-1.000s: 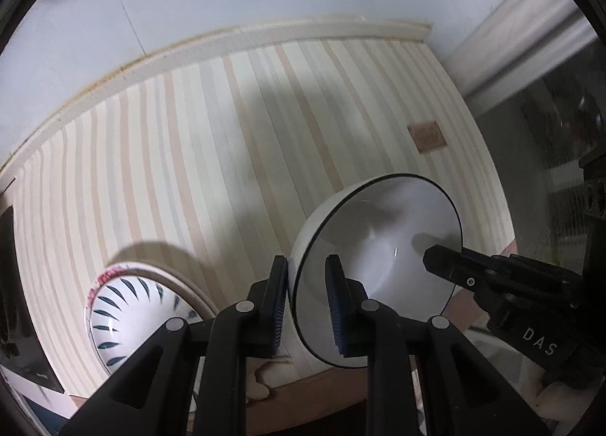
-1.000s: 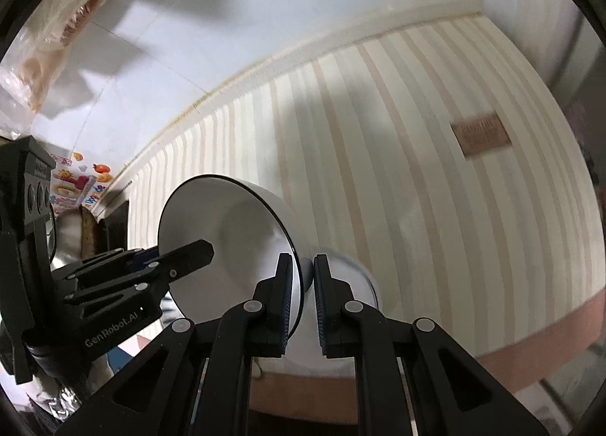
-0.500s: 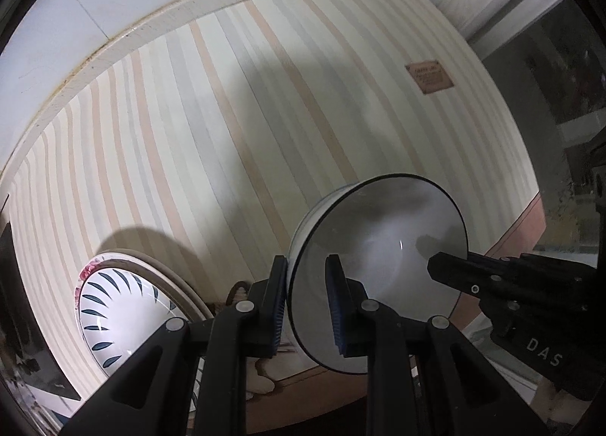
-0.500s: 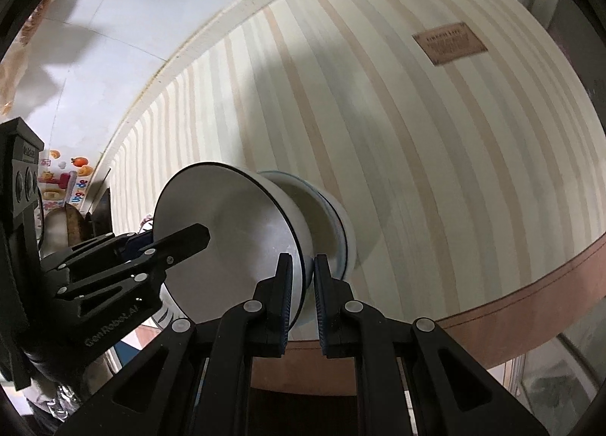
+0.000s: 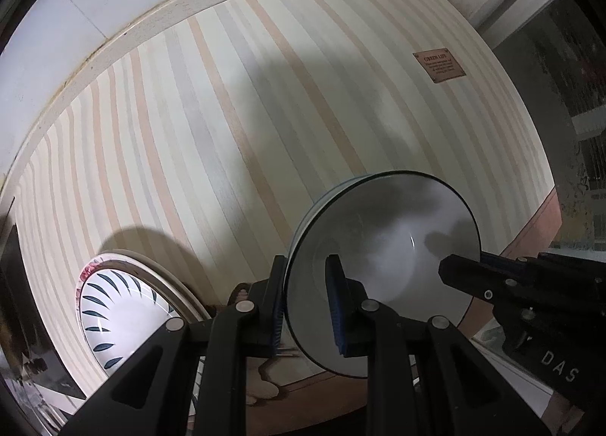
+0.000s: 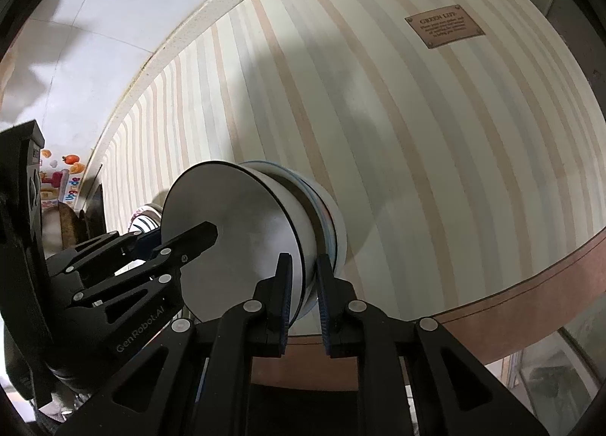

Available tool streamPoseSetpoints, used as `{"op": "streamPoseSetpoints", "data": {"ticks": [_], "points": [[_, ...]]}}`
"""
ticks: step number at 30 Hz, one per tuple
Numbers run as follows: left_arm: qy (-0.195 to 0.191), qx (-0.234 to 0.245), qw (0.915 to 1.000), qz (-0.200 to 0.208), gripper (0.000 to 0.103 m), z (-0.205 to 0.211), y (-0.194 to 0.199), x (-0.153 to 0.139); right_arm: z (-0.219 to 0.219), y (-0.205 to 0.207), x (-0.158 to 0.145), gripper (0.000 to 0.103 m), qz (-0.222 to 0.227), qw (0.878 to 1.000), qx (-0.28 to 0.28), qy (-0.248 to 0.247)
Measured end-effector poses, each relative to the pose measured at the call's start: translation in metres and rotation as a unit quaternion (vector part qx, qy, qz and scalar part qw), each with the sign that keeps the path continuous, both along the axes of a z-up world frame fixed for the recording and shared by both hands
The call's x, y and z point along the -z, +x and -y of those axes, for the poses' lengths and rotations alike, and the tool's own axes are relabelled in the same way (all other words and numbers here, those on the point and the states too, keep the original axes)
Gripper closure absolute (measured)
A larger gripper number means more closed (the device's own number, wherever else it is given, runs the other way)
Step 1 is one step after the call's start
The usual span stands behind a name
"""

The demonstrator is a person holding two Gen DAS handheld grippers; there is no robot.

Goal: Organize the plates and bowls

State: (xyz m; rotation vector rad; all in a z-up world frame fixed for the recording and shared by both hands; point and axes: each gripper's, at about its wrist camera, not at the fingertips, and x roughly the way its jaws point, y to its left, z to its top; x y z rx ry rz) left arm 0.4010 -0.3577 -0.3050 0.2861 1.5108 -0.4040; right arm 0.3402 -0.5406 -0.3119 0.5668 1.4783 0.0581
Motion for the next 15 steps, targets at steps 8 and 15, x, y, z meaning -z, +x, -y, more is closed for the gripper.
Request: {"op": "streamPoseSetpoints", "data": {"ticks": [8, 15], "points": [[-0.005, -0.009, 0.9999, -0.001, 0.085, -0.003, -0.001, -0.003, -0.006, 0.001, -0.004, 0.085, 0.002, 1.0, -0.011, -0.023], [-0.008, -0.007, 0.9997, 0.02, 0.084, -0.005, -0.009, -0.02, -0.004, -0.001, -0.011, 0.085, 0.005, 0.999, -0.02, -0.046]]}}
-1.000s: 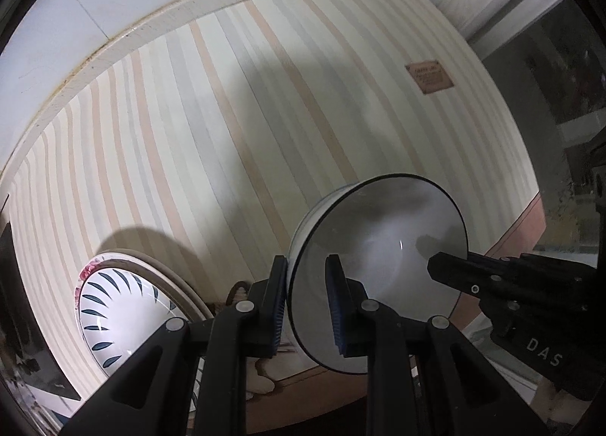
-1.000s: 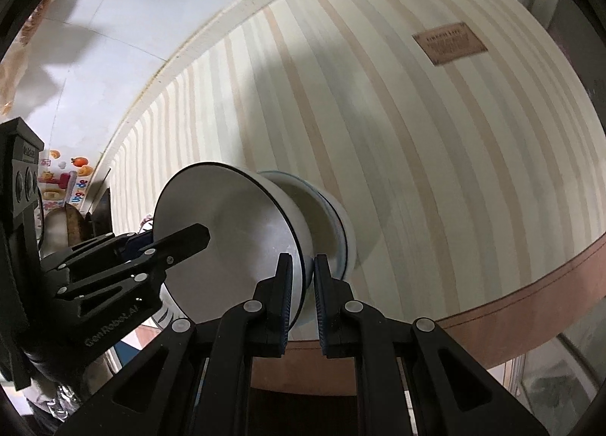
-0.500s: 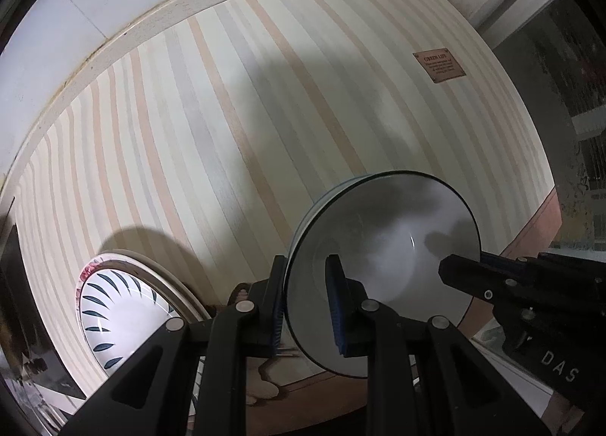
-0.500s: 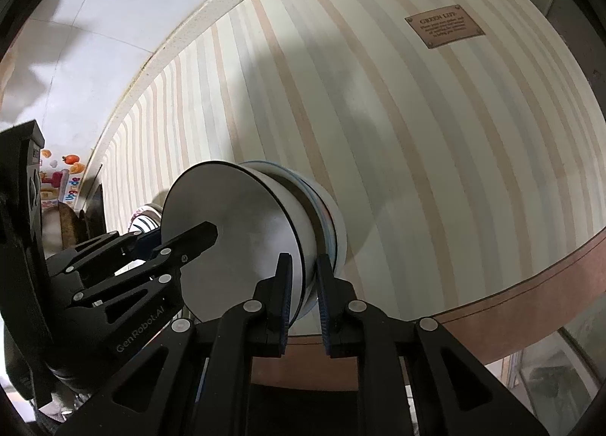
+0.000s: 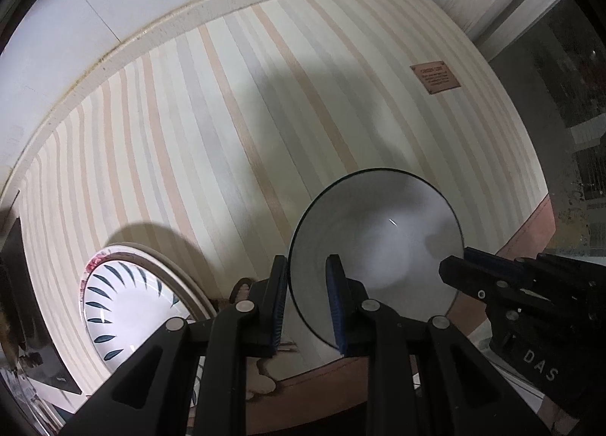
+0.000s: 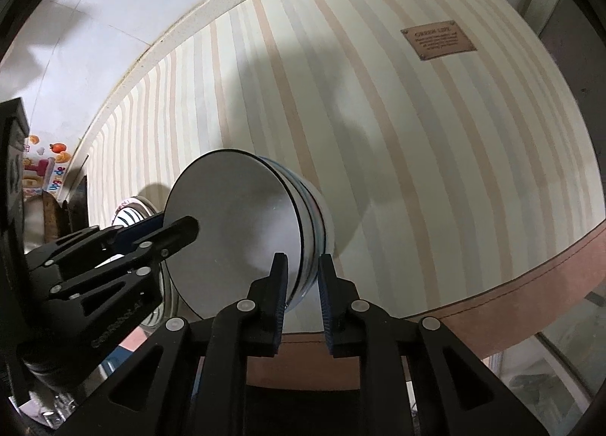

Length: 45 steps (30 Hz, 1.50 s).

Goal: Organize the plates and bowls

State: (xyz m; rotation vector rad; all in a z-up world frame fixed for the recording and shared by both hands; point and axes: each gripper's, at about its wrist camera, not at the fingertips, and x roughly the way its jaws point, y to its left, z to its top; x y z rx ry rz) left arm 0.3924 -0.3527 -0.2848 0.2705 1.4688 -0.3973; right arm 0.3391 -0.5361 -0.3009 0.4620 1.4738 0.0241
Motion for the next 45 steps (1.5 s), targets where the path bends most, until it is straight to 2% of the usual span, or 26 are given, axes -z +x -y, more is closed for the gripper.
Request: {"op": "streamPoseSetpoints", "data": {"ticks": [2, 4, 6, 8, 10, 11, 13, 15, 17, 19, 21, 27, 32, 37, 41, 45], "points": [[-0.005, 0.0, 1.0, 0.004, 0.084, -0.003, -0.004, -0.008, 0.001, -0.003, -0.005, 0.082, 0.002, 1.0, 0.0, -0.006], [-0.007, 0.0, 0.9999, 0.009, 0.084, -0.007, -0.009, -0.017, 0.001, -0.009, -0.012, 0.07, 0.008, 1.0, 0.0, -0.011], [-0.015, -0.002, 0.9997, 0.021, 0.082, -0.013, -0.016, -0.03, 0.001, -0.015, -0.023, 0.064, 0.019, 1.0, 0.001, -0.018], [-0.024, 0.0, 0.9989, 0.04, 0.079, -0.018, -0.024, -0.045, 0.001, -0.025, -0.039, 0.051, 0.034, 0.999, 0.0, -0.027], [-0.039, 0.001, 0.9976, 0.056, 0.075, -0.024, -0.033, -0.063, 0.0, -0.035, -0.057, 0.029, 0.053, 0.998, 0.008, -0.031], [-0.045, 0.002, 0.997, 0.062, 0.073, -0.027, -0.037, -0.071, 0.001, -0.039, -0.065, 0.027, 0.062, 0.998, 0.012, -0.032], [-0.057, 0.004, 0.9958, 0.071, 0.065, -0.032, -0.044, -0.084, 0.0, -0.05, -0.083, 0.022, 0.077, 0.996, 0.017, -0.036], [-0.065, 0.004, 0.9944, 0.083, 0.036, -0.038, -0.05, -0.097, -0.004, -0.06, -0.101, 0.018, 0.089, 0.995, 0.019, -0.047], [-0.068, 0.004, 0.9927, 0.1, 0.021, -0.043, -0.056, -0.11, -0.008, -0.071, -0.12, 0.016, 0.106, 0.993, 0.017, -0.053], [-0.071, 0.003, 0.9906, 0.117, 0.02, -0.048, -0.062, -0.124, -0.013, -0.081, -0.138, 0.013, 0.121, 0.991, 0.017, -0.06], [-0.075, 0.004, 0.9887, 0.13, 0.013, -0.053, -0.068, -0.136, -0.018, -0.089, -0.153, 0.012, 0.132, 0.989, 0.016, -0.066], [-0.102, -0.001, 0.9837, 0.148, 0.01, -0.069, -0.087, -0.165, -0.036, -0.118, -0.198, 0.009, 0.171, 0.98, 0.016, -0.104], [-0.115, -0.005, 0.9823, 0.148, 0.009, -0.078, -0.095, -0.174, -0.048, -0.14, -0.224, 0.007, 0.195, 0.973, 0.019, -0.121], [-0.118, -0.012, 0.9796, 0.162, 0.009, -0.084, -0.103, -0.184, -0.051, -0.151, -0.235, 0.007, 0.203, 0.971, 0.021, -0.124], [-0.118, -0.01, 0.9806, 0.156, 0.008, -0.084, -0.102, -0.181, -0.051, -0.153, -0.239, 0.006, 0.211, 0.969, 0.027, -0.126], [-0.124, -0.005, 0.9831, 0.134, 0.008, -0.079, -0.093, -0.166, -0.046, -0.149, -0.236, 0.005, 0.22, 0.968, 0.035, -0.116]]}}
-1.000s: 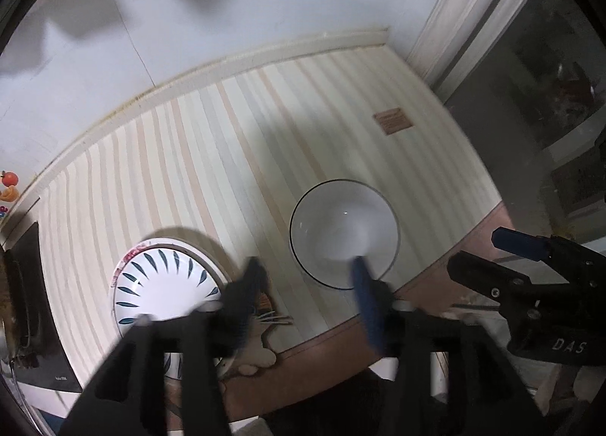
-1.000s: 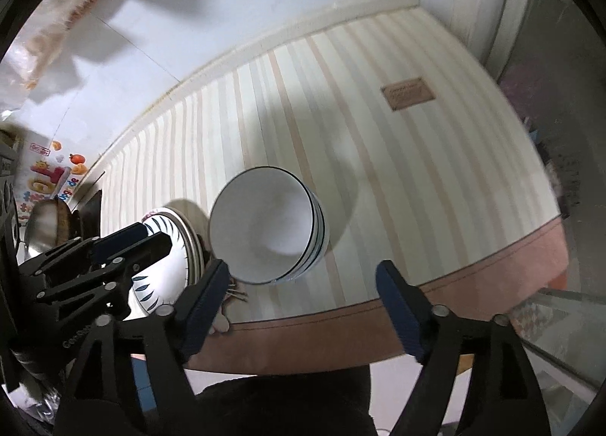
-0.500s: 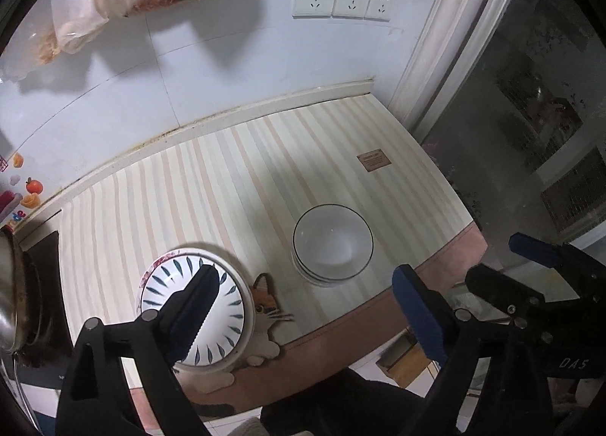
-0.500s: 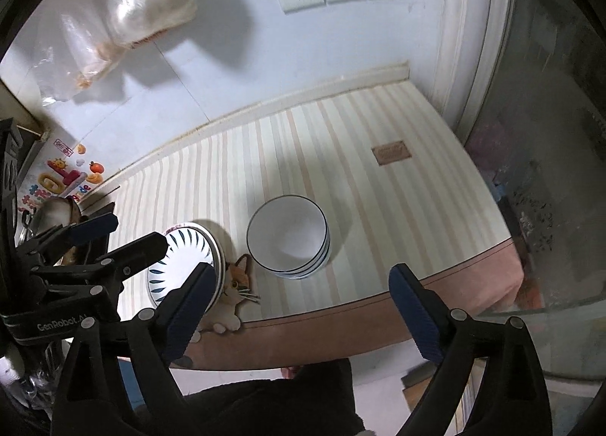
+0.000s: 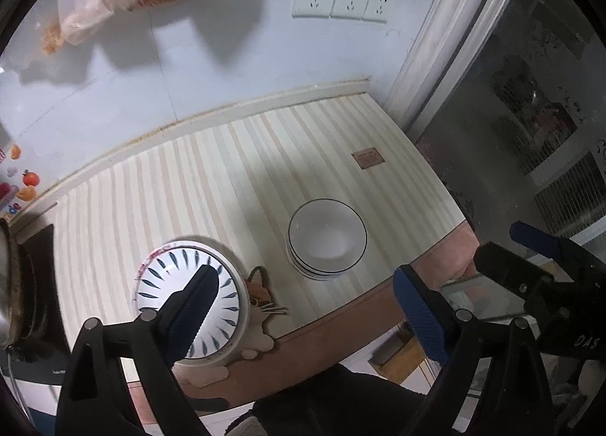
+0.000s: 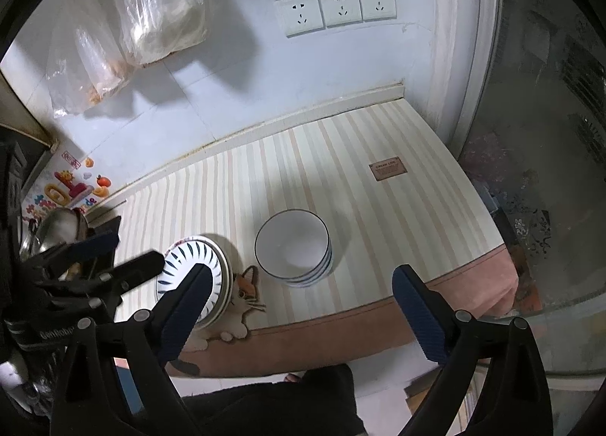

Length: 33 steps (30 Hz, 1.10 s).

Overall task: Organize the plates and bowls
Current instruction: 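Raise both tools and move them back to the bowl stack, then close both tools on the rim of the bowl stack and lift it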

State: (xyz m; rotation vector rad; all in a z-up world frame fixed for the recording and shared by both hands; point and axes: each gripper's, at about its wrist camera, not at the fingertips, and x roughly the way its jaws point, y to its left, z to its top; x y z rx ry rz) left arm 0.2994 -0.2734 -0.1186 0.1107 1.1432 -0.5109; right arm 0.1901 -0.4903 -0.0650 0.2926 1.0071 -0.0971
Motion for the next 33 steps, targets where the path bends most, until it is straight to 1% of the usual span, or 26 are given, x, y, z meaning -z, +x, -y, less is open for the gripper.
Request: {"op": "streamPoseSetpoints", "data": {"ticks": [3, 6, 8, 11, 13, 17, 22, 25, 27, 29, 30, 31, 33], "points": [[-0.011, 0.001, 0.9997, -0.024, 0.008, 0.003, 0.011, 0.018, 0.005, 0.007, 0.011, 0.004, 0.007, 1.0, -0.007, 0.011], [0.0, -0.003, 0.999, -0.044, 0.008, 0.008, 0.032, 0.048, 0.011, 0.019, 0.031, 0.004, 0.003, 1.0, -0.017, 0.02], [0.005, -0.006, 0.998, -0.062, 0.008, 0.01, 0.044, 0.067, 0.018, 0.032, 0.051, 0.004, -0.007, 0.999, -0.024, 0.037], [0.011, -0.014, 0.9955, -0.093, 0.008, 0.012, 0.065, 0.099, 0.03, 0.051, 0.09, 0.003, -0.035, 0.996, -0.024, 0.078], [0.011, -0.018, 0.9938, -0.109, 0.008, 0.013, 0.08, 0.118, 0.039, 0.064, 0.118, 0.003, -0.053, 0.992, -0.023, 0.109], [0.008, -0.019, 0.9893, -0.144, 0.008, 0.022, 0.106, 0.155, 0.052, 0.085, 0.17, 0.003, -0.087, 0.984, -0.019, 0.153], [0.027, -0.009, 0.9813, -0.19, 0.009, 0.042, 0.128, 0.202, 0.063, 0.113, 0.233, 0.003, -0.117, 0.973, -0.023, 0.198], [0.029, -0.005, 0.9733, -0.227, 0.009, 0.049, 0.135, 0.227, 0.065, 0.126, 0.265, 0.003, -0.132, 0.965, -0.034, 0.226], [0.026, -0.007, 0.9685, -0.248, 0.01, 0.051, 0.138, 0.24, 0.064, 0.134, 0.28, 0.004, -0.137, 0.963, -0.038, 0.229], [0.026, -0.009, 0.9628, -0.269, 0.01, 0.052, 0.14, 0.252, 0.061, 0.141, 0.295, 0.004, -0.137, 0.957, -0.046, 0.253], [0.023, -0.009, 0.9608, -0.276, 0.012, 0.052, 0.14, 0.256, 0.061, 0.145, 0.301, 0.004, -0.142, 0.954, -0.046, 0.259], [0.019, -0.008, 0.9591, -0.282, 0.013, 0.053, 0.14, 0.259, 0.06, 0.148, 0.307, 0.004, -0.144, 0.952, -0.049, 0.265], [0.001, -0.008, 0.9586, -0.285, 0.018, 0.052, 0.14, 0.26, 0.058, 0.152, 0.316, 0.004, -0.149, 0.95, -0.053, 0.269]]}}
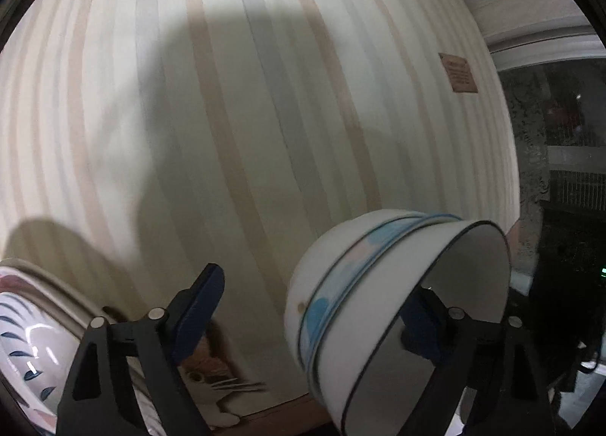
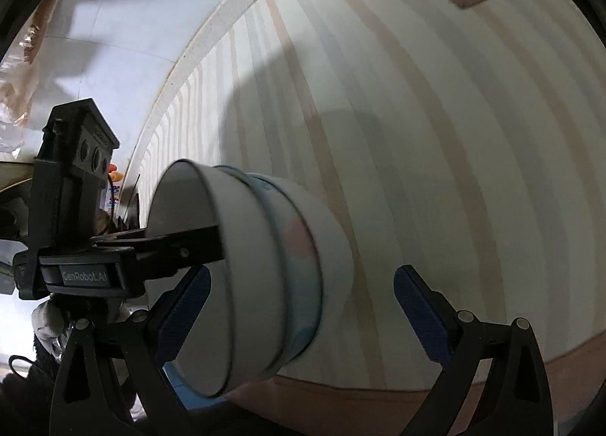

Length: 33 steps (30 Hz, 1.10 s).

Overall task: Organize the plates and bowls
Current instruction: 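Close both tools on the rim of the bowl stack and lift it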

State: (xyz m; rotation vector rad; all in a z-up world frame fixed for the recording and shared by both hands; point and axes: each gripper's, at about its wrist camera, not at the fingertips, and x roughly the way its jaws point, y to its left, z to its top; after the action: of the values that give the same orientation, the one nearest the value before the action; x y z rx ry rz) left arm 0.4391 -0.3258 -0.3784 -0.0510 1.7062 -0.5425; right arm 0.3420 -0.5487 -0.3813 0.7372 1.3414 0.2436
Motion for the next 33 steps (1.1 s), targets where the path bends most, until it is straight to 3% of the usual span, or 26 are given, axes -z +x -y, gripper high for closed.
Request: {"op": "streamPoseSetpoints", "data": {"ticks": [4, 6, 9, 13, 24, 33], "points": [[-0.021, -0.008, 0.9997, -0.011, 0.029, 0.001, 0.002, 0.002, -0.001, 0.008, 0.013, 0.011, -0.006, 1.0, -0.005, 0.017], [-0.04, -0.012, 0.9988, -0.024, 0.039, 0.003, 0.001, 0.004, -0.003, 0.011, 0.016, 0.014, -0.012, 1.0, -0.008, 0.025], [-0.046, -0.014, 0.9985, -0.028, 0.044, 0.007, -0.001, 0.004, -0.008, 0.02, 0.027, 0.035, -0.034, 0.998, -0.014, 0.056], [-0.042, -0.024, 0.9984, -0.028, 0.044, 0.006, 0.0, 0.002, -0.012, 0.027, 0.027, 0.036, -0.037, 0.998, -0.016, 0.046], [-0.015, -0.043, 0.9984, -0.033, 0.044, 0.0, -0.003, -0.002, -0.012, 0.034, 0.039, 0.041, -0.061, 0.995, 0.002, 0.077], [-0.005, -0.055, 0.9983, -0.018, 0.044, -0.014, -0.004, -0.027, -0.019, 0.045, 0.032, 0.041, -0.062, 0.993, -0.008, 0.098]]}}
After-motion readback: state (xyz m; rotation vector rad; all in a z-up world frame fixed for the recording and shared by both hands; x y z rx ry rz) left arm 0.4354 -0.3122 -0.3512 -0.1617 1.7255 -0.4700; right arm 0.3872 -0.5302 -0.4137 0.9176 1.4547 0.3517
